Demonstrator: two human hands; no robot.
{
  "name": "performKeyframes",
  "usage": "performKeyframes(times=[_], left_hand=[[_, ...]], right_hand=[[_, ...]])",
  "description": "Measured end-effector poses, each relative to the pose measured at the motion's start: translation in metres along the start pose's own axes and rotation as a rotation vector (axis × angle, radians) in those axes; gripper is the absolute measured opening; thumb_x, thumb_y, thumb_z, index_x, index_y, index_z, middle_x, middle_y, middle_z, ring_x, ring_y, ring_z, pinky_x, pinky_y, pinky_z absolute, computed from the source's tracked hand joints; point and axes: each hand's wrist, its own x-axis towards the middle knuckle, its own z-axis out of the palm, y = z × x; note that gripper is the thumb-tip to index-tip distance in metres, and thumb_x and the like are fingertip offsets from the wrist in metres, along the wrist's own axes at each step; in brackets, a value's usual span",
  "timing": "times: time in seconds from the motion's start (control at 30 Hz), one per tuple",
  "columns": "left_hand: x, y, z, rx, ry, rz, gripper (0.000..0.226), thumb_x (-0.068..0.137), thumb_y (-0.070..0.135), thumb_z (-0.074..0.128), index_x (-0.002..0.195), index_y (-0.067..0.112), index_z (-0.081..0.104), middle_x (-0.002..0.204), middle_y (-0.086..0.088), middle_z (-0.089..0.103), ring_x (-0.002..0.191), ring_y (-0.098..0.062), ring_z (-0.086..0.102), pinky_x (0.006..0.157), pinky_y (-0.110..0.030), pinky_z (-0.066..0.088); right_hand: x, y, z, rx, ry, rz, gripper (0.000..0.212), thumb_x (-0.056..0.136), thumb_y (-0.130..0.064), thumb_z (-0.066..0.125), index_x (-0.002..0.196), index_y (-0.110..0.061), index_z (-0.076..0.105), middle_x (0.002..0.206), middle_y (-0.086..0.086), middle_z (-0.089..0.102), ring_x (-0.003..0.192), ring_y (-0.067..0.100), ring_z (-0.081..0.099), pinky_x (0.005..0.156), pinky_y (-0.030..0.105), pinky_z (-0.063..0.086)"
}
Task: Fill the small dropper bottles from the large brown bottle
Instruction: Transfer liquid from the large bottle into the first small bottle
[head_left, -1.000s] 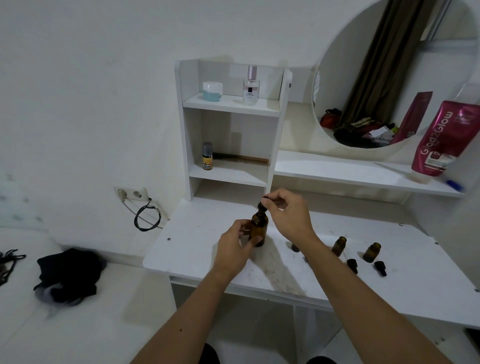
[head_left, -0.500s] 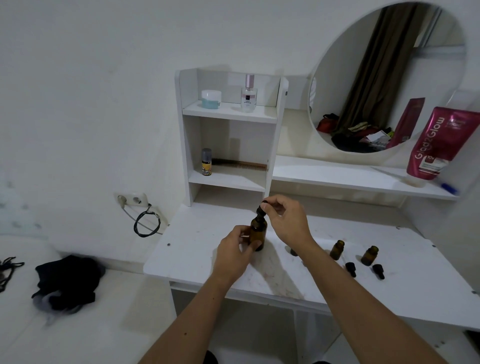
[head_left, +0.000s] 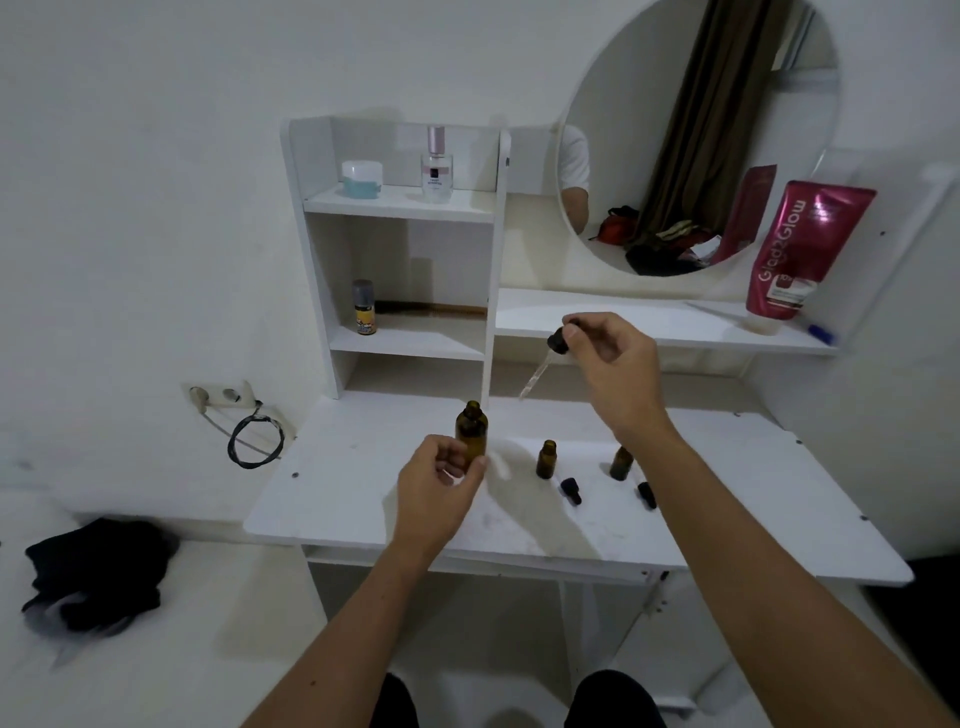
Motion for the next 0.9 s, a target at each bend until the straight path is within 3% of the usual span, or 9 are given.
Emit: performKeyframes(times=[0.07,0.17,0.37,0.47,0.57,0.7,0.9], left_hand=[[-0.007,0.009,0.015,-0.023,-0.060,0.057,0.016,0.085,0.026,0.081,0.092,0.022,0.067,0.079,0.008,0.068,0.075,-0.010,0.065,0.070,-0.028,0.058],[-0.008,0.021,0.042,-0.035,-0.138,0.120,0.017,0.086,0.027,0.080,0.097,0.020,0.069,0.085,0.010,0.069,0.082,-0.009,0.066,0.075,-0.025,0.058],[-0.004,0.011,0.084,0.044,-0.210,0.064,0.052,0.087,0.035,0.079,0.133,0.031,0.055,0.126,0.019,0.055,0.108,0.003,0.058,0.090,-0.014,0.052],[0.002,0.007,0.091,0.060,-0.254,0.001,0.059,0.088,0.035,0.078,0.140,0.032,0.049,0.129,0.025,0.051,0.110,0.009,0.055,0.087,-0.004,0.044],[0.008,0.007,0.092,0.058,-0.261,-0.018,0.050,0.091,0.030,0.075,0.137,0.027,0.055,0.123,0.020,0.062,0.105,0.010,0.060,0.083,-0.001,0.044],[0.010,0.006,0.094,0.062,-0.267,0.007,0.026,0.093,0.022,0.073,0.118,0.026,0.066,0.103,0.023,0.067,0.097,0.015,0.061,0.078,-0.002,0.046],[0.011,0.001,0.095,0.039,-0.266,0.009,0.021,0.094,0.021,0.073,0.114,0.022,0.069,0.104,0.018,0.072,0.098,0.009,0.064,0.081,-0.003,0.047]], right_hand=[[-0.008,0.012,-0.015,-0.059,-0.015,0.028,0.012,0.099,-0.020,0.066,0.108,-0.020,0.074,0.101,-0.008,0.077,0.099,0.004,0.072,0.092,0.020,0.055],[-0.022,0.032,-0.031,-0.142,-0.011,0.068,0.012,0.099,-0.022,0.066,0.108,-0.026,0.071,0.099,-0.014,0.076,0.097,-0.001,0.071,0.090,0.019,0.055],[-0.030,0.054,-0.044,-0.168,0.047,0.097,0.015,0.099,-0.021,0.066,0.111,-0.021,0.074,0.097,-0.013,0.077,0.093,-0.004,0.071,0.081,0.010,0.052],[-0.026,0.059,-0.041,-0.152,0.055,0.089,0.014,0.099,-0.021,0.066,0.111,-0.020,0.074,0.098,-0.009,0.077,0.094,-0.001,0.071,0.082,0.010,0.053],[-0.025,0.064,-0.036,-0.129,0.045,0.084,0.013,0.099,-0.020,0.067,0.109,-0.019,0.074,0.098,-0.007,0.078,0.093,0.001,0.072,0.083,0.010,0.053],[-0.027,0.070,-0.031,-0.123,0.008,0.086,0.015,0.099,-0.018,0.066,0.111,-0.014,0.074,0.097,-0.006,0.078,0.090,-0.002,0.072,0.081,0.008,0.051],[-0.028,0.074,-0.027,-0.177,-0.047,0.039,0.013,0.098,-0.015,0.067,0.108,-0.013,0.075,0.093,-0.008,0.079,0.089,-0.001,0.073,0.082,0.007,0.051]])
